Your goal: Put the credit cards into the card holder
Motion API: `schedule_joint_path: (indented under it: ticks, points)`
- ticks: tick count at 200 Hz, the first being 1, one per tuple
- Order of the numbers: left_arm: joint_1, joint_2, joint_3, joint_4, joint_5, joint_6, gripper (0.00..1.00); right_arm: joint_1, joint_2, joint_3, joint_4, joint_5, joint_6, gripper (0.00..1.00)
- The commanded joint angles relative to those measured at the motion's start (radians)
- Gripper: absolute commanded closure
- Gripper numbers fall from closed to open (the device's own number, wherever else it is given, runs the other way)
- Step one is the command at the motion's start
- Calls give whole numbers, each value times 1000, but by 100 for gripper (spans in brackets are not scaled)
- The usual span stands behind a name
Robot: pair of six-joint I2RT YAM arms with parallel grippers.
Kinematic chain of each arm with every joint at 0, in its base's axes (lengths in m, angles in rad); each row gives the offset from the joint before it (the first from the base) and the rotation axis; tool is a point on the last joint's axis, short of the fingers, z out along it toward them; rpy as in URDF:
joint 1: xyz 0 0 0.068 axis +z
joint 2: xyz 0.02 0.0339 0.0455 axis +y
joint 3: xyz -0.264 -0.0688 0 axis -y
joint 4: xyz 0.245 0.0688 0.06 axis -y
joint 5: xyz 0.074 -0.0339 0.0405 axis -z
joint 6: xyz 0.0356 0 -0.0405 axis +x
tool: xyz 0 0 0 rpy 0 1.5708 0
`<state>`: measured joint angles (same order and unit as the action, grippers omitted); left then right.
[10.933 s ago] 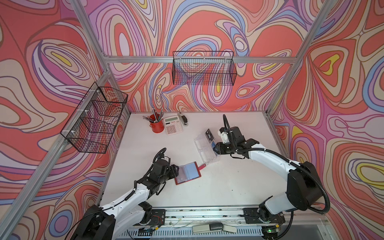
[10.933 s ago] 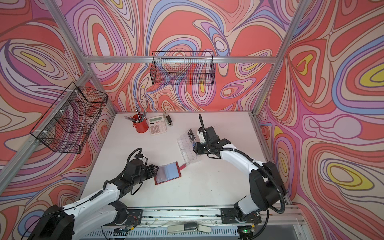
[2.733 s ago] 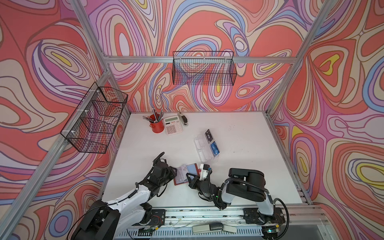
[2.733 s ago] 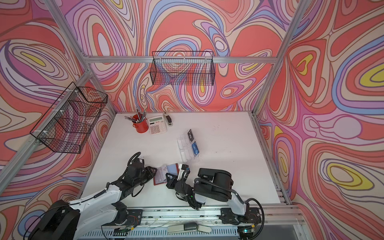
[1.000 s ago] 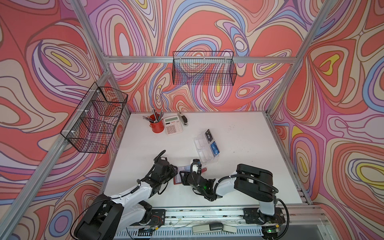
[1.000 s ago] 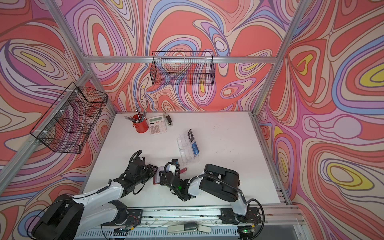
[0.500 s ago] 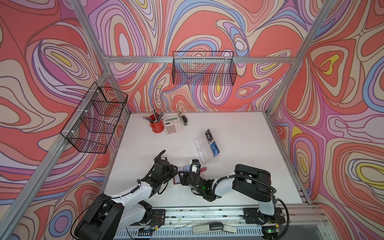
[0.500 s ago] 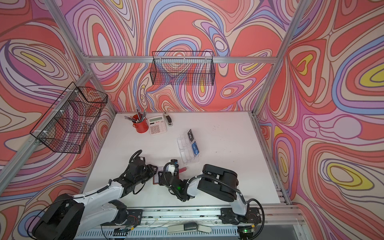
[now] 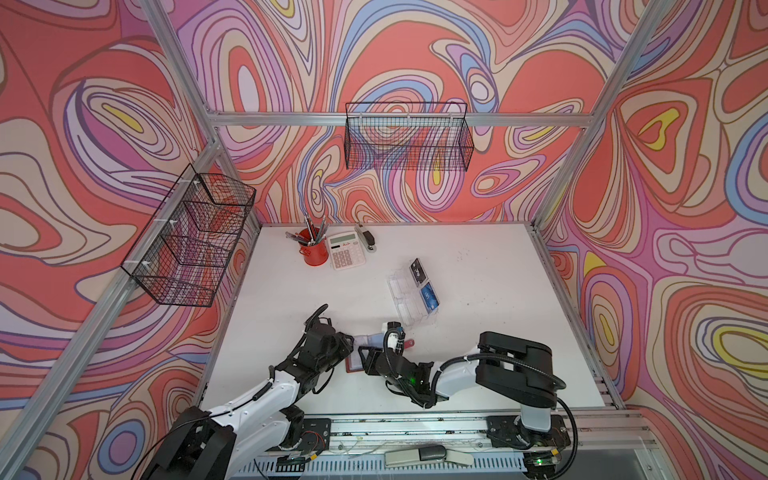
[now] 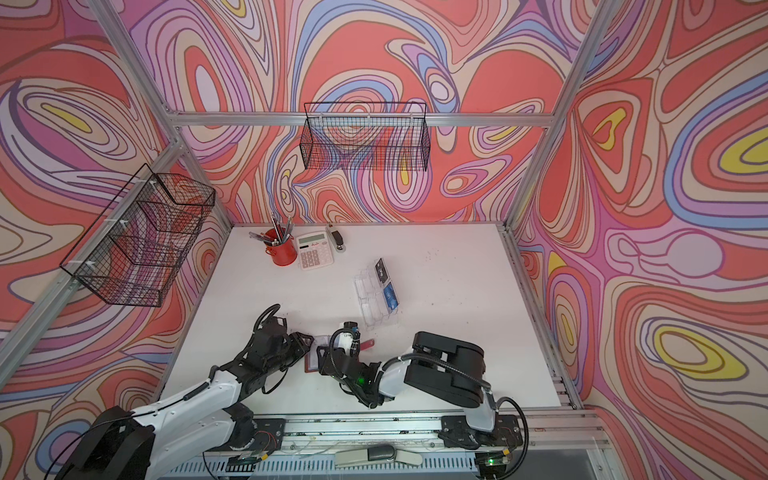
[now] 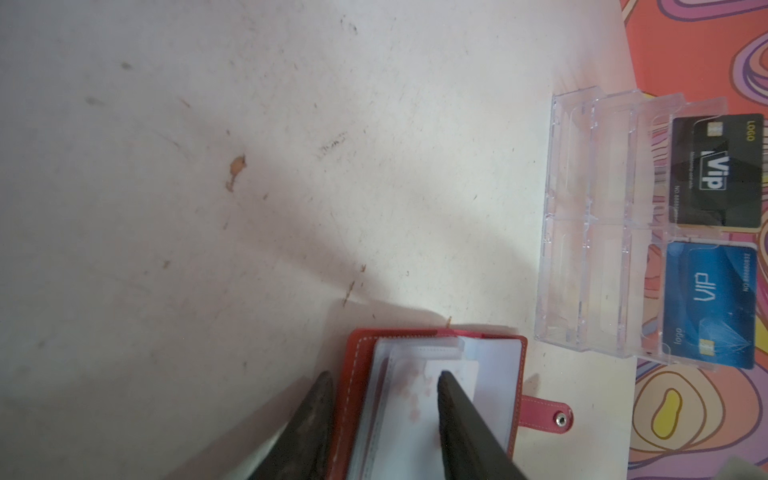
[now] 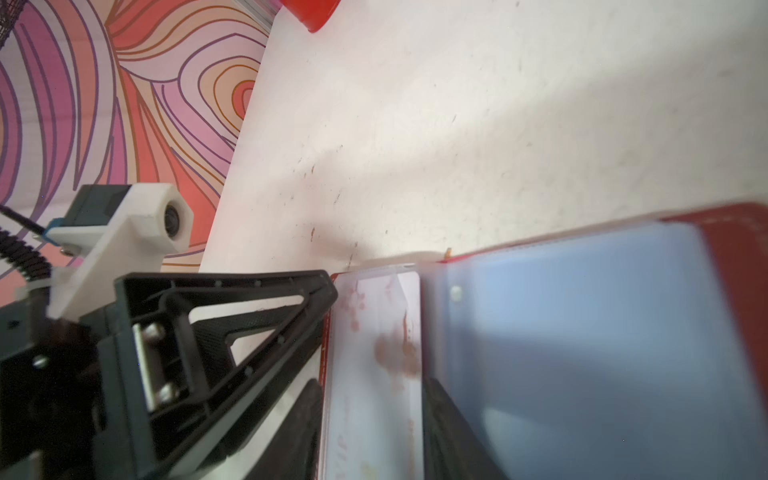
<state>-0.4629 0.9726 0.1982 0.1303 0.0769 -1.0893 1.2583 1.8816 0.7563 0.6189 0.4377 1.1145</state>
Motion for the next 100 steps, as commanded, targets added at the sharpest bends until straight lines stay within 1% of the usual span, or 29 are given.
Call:
schedule_joint_path:
  ticks: [1, 20, 41, 60, 100]
  points:
    - [0, -62, -17, -47, -16, -1, 53, 7, -112, -52, -85, 88, -19, 53]
    - [-2, -131, -37, -49, -31, 2, 49, 6, -204, -105, -141, 144, 1, 51]
    - [-1, -221, -53, -84, -60, 3, 47, 6, -258, -141, -205, 184, 30, 49]
    - [-1, -291, -75, -105, -88, -6, 46, 5, -281, -148, -272, 213, 54, 47]
    - [-1, -378, -91, -135, -115, -3, 47, -1, -290, -169, -303, 216, 71, 43]
